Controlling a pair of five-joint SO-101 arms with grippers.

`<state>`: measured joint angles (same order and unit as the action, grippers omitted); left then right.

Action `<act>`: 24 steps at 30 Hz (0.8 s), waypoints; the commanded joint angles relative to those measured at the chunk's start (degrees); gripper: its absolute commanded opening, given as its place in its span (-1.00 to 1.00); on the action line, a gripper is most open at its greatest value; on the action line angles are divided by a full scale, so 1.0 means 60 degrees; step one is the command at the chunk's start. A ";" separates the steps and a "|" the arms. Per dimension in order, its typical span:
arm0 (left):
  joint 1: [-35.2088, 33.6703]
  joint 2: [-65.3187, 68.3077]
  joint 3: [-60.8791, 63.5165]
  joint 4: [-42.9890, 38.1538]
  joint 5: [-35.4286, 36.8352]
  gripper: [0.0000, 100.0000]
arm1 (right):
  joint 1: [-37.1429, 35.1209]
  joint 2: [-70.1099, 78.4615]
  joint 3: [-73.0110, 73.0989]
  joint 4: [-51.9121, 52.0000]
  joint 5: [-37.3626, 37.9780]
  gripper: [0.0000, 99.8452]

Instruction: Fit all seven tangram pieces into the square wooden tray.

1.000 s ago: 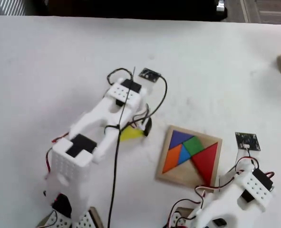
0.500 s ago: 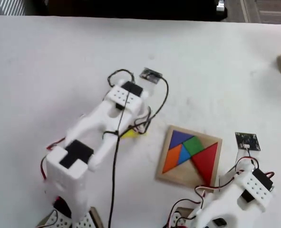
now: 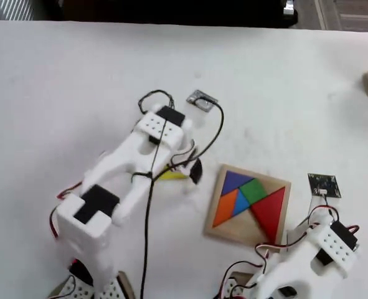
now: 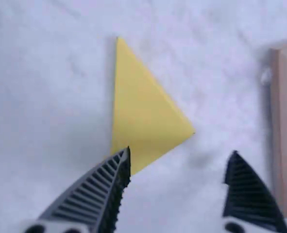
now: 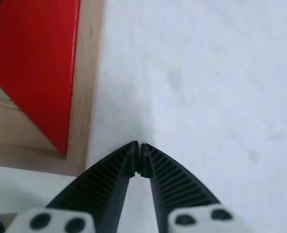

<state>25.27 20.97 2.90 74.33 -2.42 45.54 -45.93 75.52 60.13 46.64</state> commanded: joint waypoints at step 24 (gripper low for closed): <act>0.0051 -0.1062 0.1114 -0.2286 -0.0982 -0.26 | -0.0095 -0.0212 -0.0059 -0.0139 0.0147 -0.96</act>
<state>25.89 18.77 11.87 60.70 -7.78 45.54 -45.93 75.52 60.13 46.64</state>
